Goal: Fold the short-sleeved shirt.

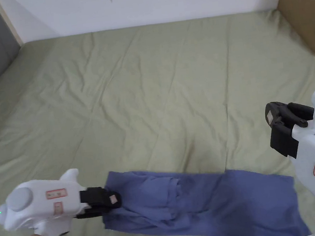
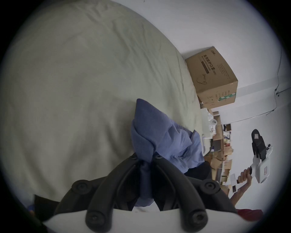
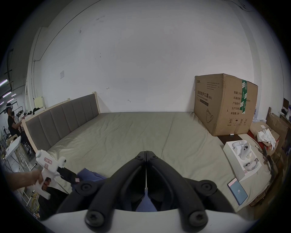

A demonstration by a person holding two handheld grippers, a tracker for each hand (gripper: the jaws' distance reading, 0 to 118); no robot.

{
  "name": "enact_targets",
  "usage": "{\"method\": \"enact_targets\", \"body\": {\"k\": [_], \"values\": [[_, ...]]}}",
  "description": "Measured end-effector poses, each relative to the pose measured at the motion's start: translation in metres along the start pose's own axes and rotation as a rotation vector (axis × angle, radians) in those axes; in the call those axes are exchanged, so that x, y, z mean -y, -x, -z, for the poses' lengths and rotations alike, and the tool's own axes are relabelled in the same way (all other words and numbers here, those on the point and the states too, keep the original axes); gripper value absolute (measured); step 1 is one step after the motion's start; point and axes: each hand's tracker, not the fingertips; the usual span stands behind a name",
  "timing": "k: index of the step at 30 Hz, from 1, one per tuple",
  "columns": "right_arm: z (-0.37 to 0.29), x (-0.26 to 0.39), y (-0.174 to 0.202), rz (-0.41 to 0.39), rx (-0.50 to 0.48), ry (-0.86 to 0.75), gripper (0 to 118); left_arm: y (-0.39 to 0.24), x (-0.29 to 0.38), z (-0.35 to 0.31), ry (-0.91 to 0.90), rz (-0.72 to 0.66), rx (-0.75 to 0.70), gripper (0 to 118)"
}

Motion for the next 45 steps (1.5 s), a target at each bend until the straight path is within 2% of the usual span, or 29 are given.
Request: {"method": "enact_targets", "body": {"k": [5, 8, 12, 16, 21, 24, 26, 31, 35, 36, 37, 39, 40, 41, 44, 45], "values": [[0.004, -0.001, -0.001, 0.003, -0.003, 0.003, 1, 0.029, -0.023, -0.053, -0.018, -0.02, -0.175, 11], [0.006, -0.002, 0.003, -0.003, -0.004, 0.0, 1, 0.022, -0.032, -0.074, -0.04, 0.017, -0.282, 11], [0.008, -0.001, 0.008, -0.004, -0.012, 0.006, 1, -0.018, -0.032, -0.077, -0.042, 0.074, -0.288, 11], [0.006, -0.002, 0.009, -0.005, -0.021, 0.007, 1, -0.09, -0.023, -0.062, -0.036, 0.268, -0.317, 11], [0.0, -0.003, 0.003, 0.0, -0.009, 0.003, 1, -0.171, -0.006, -0.019, 0.006, 0.349, -0.218, 11], [-0.004, -0.004, -0.004, 0.017, 0.003, -0.002, 1, -0.212, 0.011, 0.028, 0.068, 0.49, -0.217, 11], [-0.006, -0.004, -0.009, 0.022, 0.016, -0.003, 1, -0.233, 0.026, 0.067, 0.105, 0.529, -0.205, 11], [-0.012, -0.005, -0.025, 0.048, 0.043, 0.002, 1, -0.252, 0.065, 0.151, 0.188, 0.553, -0.171, 11], [-0.016, -0.005, -0.033, 0.032, 0.067, -0.001, 1, -0.251, 0.089, 0.182, 0.261, 0.601, -0.195, 11], [-0.015, -0.004, -0.035, 0.032, 0.067, 0.002, 1, -0.248, 0.091, 0.186, 0.25, 0.63, -0.228, 13], [-0.013, -0.002, -0.04, 0.035, 0.072, 0.006, 1, -0.242, 0.091, 0.192, 0.252, 0.611, -0.231, 25], [-0.012, 0.0, -0.044, 0.055, 0.07, 0.011, 1, -0.228, 0.087, 0.191, 0.271, 0.494, -0.153, 66], [-0.011, 0.002, -0.044, 0.059, 0.072, 0.011, 1, -0.223, 0.086, 0.187, 0.263, 0.408, -0.054, 76], [-0.011, 0.003, -0.044, 0.06, 0.076, 0.014, 1, -0.222, 0.085, 0.181, 0.24, 0.37, -0.014, 79], [-0.007, 0.007, -0.041, 0.049, 0.064, 0.028, 1, -0.223, 0.081, 0.145, 0.168, 0.359, 0.045, 79], [-0.004, 0.012, -0.044, 0.041, 0.051, 0.029, 1, -0.22, 0.079, 0.125, 0.111, 0.351, 0.108, 78]]}}
